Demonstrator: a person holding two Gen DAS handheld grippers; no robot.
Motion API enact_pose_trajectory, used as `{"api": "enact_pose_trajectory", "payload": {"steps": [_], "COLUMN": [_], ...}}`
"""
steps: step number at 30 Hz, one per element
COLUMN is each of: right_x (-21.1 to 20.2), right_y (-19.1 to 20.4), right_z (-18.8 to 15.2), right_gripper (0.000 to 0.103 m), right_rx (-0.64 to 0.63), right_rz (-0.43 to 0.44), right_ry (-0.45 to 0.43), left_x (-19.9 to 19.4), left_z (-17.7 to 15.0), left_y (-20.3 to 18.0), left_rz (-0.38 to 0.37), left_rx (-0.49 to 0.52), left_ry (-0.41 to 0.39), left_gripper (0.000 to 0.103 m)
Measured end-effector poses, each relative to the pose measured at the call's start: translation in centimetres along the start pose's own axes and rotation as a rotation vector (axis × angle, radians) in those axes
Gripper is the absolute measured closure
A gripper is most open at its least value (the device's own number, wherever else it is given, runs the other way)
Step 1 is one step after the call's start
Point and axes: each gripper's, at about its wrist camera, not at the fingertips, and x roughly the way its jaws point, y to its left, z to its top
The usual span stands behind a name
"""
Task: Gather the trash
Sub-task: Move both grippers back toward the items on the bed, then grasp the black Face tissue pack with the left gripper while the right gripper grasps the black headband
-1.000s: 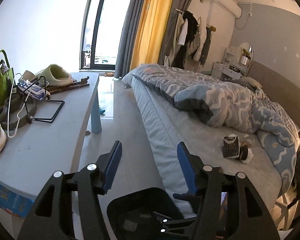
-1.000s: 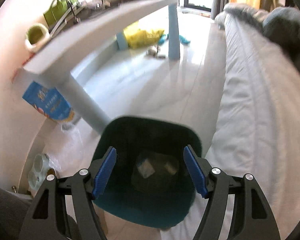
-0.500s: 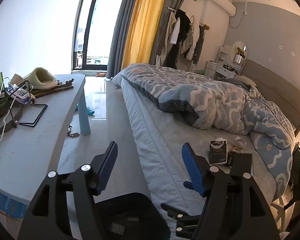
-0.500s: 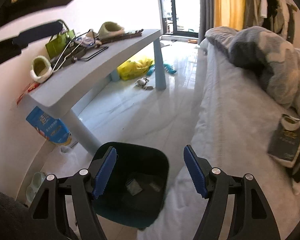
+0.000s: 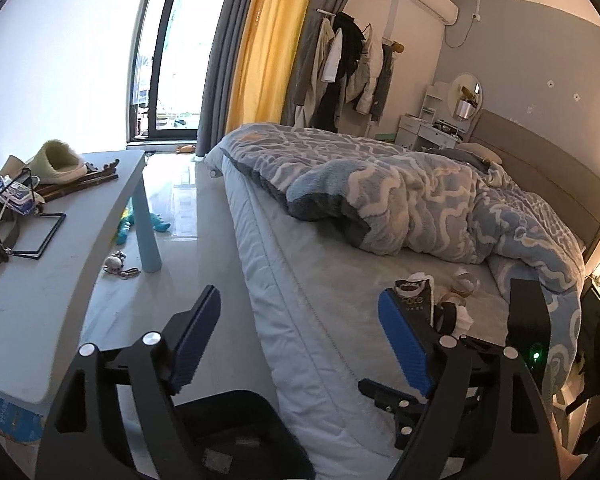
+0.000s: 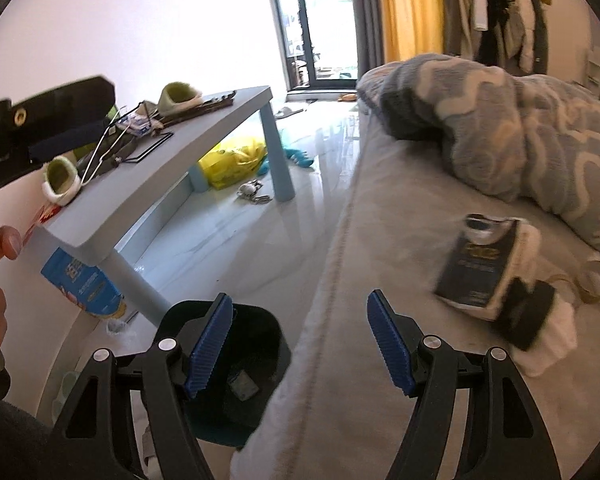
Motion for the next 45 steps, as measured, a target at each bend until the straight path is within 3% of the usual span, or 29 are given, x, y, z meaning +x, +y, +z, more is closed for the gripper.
{"api": "enact_pose_trajectory", "payload": {"steps": [10, 17, 22, 30, 37, 45], "right_x": [-3.6, -4.9, -4.9, -4.1, -3.3, -2.3], "right_y": [-6.1, -10.5, -11.8, -10.2, -11.0, -11.8], "right_z": [-0.4, -1.1, -1.4, -2.3, -2.7, -2.3], "right_gripper": [0.037, 0.045, 0.045, 0.045, 0.045, 0.041], "right_rx": [0.095, 0.175, 0.162, -0.177, -0.305, -0.386], "right_rz": [-0.083, -0.122, -0.154, -0.195, -0.220, -0.182], "right_ry": [-0.082, -0.098, -0.084, -0.003, 0.024, 0.059], "left_x": [2.0, 3.6, 4.5, 6.3, 8.2, 10.6], "left_z": [-0.3, -0.5, -0.7, -0.8, -0.8, -0.3], "left_y": [-1.8, -3.6, -4.4, -5.3, -5.8, -5.9], "left_rz": [-0.038, -0.057, -0.063, -0.073, -0.092, -0.114], "left_rx": [-0.020, 0.002, 0.016, 0.038, 0.050, 0.003], "left_ry": [0.028, 0.054, 0.072, 0.103, 0.135, 0.151], "left_gripper": [0.019, 0.019, 0.019, 0.019, 0.019, 0.019]}}
